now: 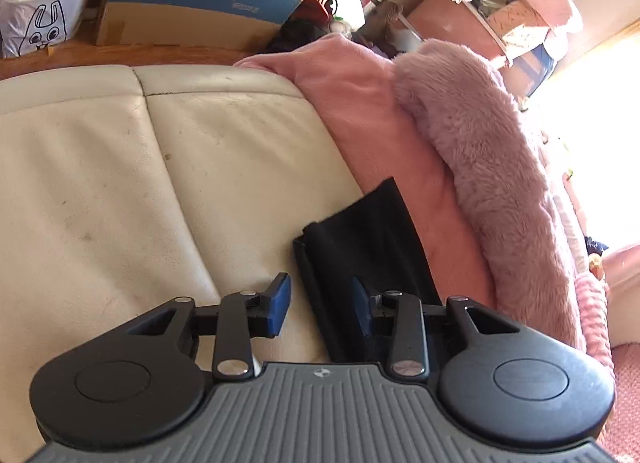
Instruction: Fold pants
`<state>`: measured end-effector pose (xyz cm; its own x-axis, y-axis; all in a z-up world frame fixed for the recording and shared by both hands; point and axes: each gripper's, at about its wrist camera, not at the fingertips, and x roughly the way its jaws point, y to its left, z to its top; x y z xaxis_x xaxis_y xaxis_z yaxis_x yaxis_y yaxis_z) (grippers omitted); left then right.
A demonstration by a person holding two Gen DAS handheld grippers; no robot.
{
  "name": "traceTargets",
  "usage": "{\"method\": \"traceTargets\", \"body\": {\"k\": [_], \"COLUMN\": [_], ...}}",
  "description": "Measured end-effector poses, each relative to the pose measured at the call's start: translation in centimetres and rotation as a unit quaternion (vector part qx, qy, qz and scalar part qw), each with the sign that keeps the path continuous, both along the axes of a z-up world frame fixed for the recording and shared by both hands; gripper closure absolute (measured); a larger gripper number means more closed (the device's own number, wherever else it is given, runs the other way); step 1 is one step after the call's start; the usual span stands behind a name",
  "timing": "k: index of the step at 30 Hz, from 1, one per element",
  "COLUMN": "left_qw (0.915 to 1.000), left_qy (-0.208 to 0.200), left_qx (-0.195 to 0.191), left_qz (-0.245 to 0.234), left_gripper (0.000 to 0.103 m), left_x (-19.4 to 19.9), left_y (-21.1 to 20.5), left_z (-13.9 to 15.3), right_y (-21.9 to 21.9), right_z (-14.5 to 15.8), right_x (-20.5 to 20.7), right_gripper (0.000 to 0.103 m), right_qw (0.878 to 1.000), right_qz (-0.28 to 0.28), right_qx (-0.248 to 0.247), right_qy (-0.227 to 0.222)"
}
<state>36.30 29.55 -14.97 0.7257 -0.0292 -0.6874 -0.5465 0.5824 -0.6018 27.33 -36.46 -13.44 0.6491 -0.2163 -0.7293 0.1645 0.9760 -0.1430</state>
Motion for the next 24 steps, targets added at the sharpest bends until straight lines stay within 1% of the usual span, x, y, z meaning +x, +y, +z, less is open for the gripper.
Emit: {"method": "traceTargets", "body": {"k": [2,3,4,5,6,8,11,12,14,18,21,24], "left_qw": [0.9999,0.9998,0.9995,0.9986,0.9977,0.9956,0.9886,0.9853,0.9811,0.9842,0.9842,0.9852], "left_qy": [0.0,0.0,0.006,0.023,0.032,0.036,0.031,0.041,0.062,0.051,0.05,0.048], "left_qx": [0.011,0.019,0.032,0.048,0.06,0.086,0.145,0.163,0.18,0.164,0.162,0.156], "left_qz": [0.0,-0.002,-0.004,-0.003,-0.004,-0.008,-0.025,-0.03,-0.037,-0.044,-0.052,-0.054], "left_gripper": [0.062,0.07,0.083,0.092,0.098,0.1,0.1,0.1,0.1,0.1,0.1,0.1], "left_x": [0.8,1.2,1.6,2.0,1.8,1.7,0.5,0.1,-0.4,-1.8,-2.4,-2.8], "left_y": [-0.3,-0.7,-1.0,-1.2,-1.1,-1.5,-2.1,-2.1,-1.6,-0.5,-0.5,-0.3], "left_z": [-0.1,0.0,-0.1,0.0,0.0,0.8,2.4,2.5,2.3,2.3,2.4,2.3], "right_y": [0.2,0.2,0.2,0.3,0.5,1.2,2.8,3.5,5.2,9.5,12.7,14.6], "right_z": [0.0,0.1,0.1,0.2,0.3,0.6,1.3,1.5,1.8,1.6,0.8,0.2], "right_x": [-0.5,-0.8,-1.1,-1.5,-1.9,-2.7,-4.1,-4.7,-5.8,-7.4,-7.6,-7.0], "right_gripper": [0.058,0.058,0.058,0.058,0.058,0.058,0.058,0.058,0.058,0.058,0.058,0.059], "right_qw": [1.0,1.0,1.0,1.0,1.0,1.0,0.999,0.999,0.998,0.997,0.996,0.997], "right_qz": [-0.001,-0.003,-0.007,-0.007,-0.007,-0.001,0.007,0.012,0.021,0.04,0.056,0.046], "right_qx": [-0.006,-0.007,-0.005,-0.003,-0.002,0.002,0.017,0.027,0.039,0.045,0.02,-0.013], "right_qy": [0.005,0.006,0.008,0.01,0.012,0.018,0.028,0.031,0.037,0.05,0.061,0.054]}}
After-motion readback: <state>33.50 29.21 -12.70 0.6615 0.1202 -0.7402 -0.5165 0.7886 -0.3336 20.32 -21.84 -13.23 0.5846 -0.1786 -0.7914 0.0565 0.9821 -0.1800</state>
